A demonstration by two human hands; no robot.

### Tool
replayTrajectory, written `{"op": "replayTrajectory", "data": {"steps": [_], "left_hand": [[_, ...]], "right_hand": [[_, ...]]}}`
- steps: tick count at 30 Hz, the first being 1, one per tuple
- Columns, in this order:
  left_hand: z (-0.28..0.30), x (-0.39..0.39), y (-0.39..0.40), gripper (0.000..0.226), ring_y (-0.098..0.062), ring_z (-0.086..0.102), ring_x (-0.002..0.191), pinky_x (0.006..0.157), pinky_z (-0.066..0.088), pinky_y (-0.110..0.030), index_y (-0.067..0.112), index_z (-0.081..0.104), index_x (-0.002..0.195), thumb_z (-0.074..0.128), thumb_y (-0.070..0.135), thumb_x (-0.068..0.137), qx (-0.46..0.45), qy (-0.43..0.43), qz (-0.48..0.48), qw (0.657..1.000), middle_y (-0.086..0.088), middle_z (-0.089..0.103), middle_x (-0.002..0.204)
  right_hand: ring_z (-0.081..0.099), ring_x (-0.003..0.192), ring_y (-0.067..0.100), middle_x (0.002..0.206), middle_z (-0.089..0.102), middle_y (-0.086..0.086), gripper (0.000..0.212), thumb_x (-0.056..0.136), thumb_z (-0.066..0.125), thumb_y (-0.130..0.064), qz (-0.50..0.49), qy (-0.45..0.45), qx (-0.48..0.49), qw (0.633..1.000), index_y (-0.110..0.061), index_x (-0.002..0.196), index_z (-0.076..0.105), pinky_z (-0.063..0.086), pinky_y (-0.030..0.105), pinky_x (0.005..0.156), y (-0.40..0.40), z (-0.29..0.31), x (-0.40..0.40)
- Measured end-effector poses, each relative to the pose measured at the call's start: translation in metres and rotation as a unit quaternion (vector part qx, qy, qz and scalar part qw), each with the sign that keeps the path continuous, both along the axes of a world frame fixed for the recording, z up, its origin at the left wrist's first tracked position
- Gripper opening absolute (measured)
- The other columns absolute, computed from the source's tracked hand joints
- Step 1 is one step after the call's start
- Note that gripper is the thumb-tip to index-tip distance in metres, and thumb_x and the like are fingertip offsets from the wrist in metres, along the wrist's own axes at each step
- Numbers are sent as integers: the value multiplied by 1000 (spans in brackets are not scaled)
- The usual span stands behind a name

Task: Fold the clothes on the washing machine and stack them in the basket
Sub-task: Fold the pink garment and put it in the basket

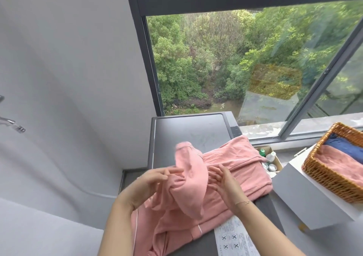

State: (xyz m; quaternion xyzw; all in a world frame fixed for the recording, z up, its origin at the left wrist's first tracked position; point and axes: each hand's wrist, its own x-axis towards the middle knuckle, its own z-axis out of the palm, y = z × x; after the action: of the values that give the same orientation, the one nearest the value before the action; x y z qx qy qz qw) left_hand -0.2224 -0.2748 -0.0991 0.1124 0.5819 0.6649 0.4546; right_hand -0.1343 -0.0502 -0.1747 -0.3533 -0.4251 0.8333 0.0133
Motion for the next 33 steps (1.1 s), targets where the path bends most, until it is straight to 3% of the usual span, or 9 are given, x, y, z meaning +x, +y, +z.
{"op": "replayTrajectory", "data": {"steps": [3, 9, 14, 18, 21, 24, 28, 31, 33], "left_hand": [[-30, 10, -12, 14, -14, 60, 113, 95, 42, -31, 19, 60, 65, 68, 29, 61, -150, 62, -17, 987, -1, 68, 121], [-47, 36, -29, 60, 8, 59, 103, 85, 46, -13, 36, 52, 126, 78, 10, 78, -211, 49, -82, 973, 10, 60, 124], [-54, 35, -23, 76, -5, 57, 118, 102, 47, -29, 42, 53, 122, 87, 15, 59, -284, 80, -118, 948, 15, 63, 122], [-42, 16, -24, 29, -2, 64, 81, 70, 48, -16, 28, 64, 83, 85, 16, 67, -318, 99, -179, 926, 20, 68, 78], [-44, 4, -26, 35, -6, 59, 70, 65, 45, -20, 26, 57, 74, 88, 25, 58, -352, 114, -195, 908, 13, 62, 72], [-44, 1, -23, 35, -4, 61, 68, 69, 51, -20, 20, 54, 77, 86, 13, 64, -355, 120, -188, 908, 7, 63, 77], [-52, -5, -16, 45, 1, 46, 54, 53, 36, -17, 23, 41, 66, 86, 21, 65, -402, 154, -239, 870, 13, 49, 69], [-59, -16, -19, 63, -11, 39, 72, 57, 31, -27, 24, 33, 66, 86, 52, 46, -478, 169, -256, 823, 7, 41, 89], [-64, -26, -17, 63, -7, 43, 99, 80, 42, -23, 27, 45, 68, 85, 67, 38, -477, 171, -248, 826, 6, 50, 103]], "right_hand": [[60, 80, 19, 91, 67, 9, 33, 98, 40, -35, 71, -24, -42, 996, -11, 104, 62, 48, 29, 73, -6, 4, -3], [66, 79, 18, 90, 70, 8, 37, 90, 59, -33, 94, -39, -78, 992, -9, 116, 65, 52, 29, 73, -20, 10, -19], [65, 95, 24, 105, 68, 17, 32, 92, 58, -21, 133, -14, -67, 989, -3, 118, 63, 51, 35, 90, -15, 32, -34], [67, 88, 10, 99, 71, 6, 18, 96, 53, -15, 49, 94, 56, 993, -8, 106, 66, 54, 21, 78, -1, 70, -43], [64, 97, 8, 102, 71, 2, 15, 94, 57, -11, -39, 137, 123, 982, -9, 105, 68, 47, 19, 86, 17, 92, -37], [60, 116, 17, 121, 66, 9, 30, 93, 57, -9, -97, 148, 42, 983, -4, 123, 61, 45, 29, 102, 40, 98, -30], [64, 110, 18, 119, 68, 8, 32, 96, 53, -27, -108, 132, -48, 984, -12, 123, 61, 54, 33, 90, 66, 104, -19], [64, 111, 17, 119, 68, 8, 33, 97, 50, -30, -119, 145, -72, 980, -9, 119, 62, 52, 35, 92, 80, 103, -16], [63, 113, 18, 120, 68, 8, 35, 98, 48, -30, -132, 159, -86, 975, -8, 123, 60, 50, 36, 95, 97, 98, -17]]}}
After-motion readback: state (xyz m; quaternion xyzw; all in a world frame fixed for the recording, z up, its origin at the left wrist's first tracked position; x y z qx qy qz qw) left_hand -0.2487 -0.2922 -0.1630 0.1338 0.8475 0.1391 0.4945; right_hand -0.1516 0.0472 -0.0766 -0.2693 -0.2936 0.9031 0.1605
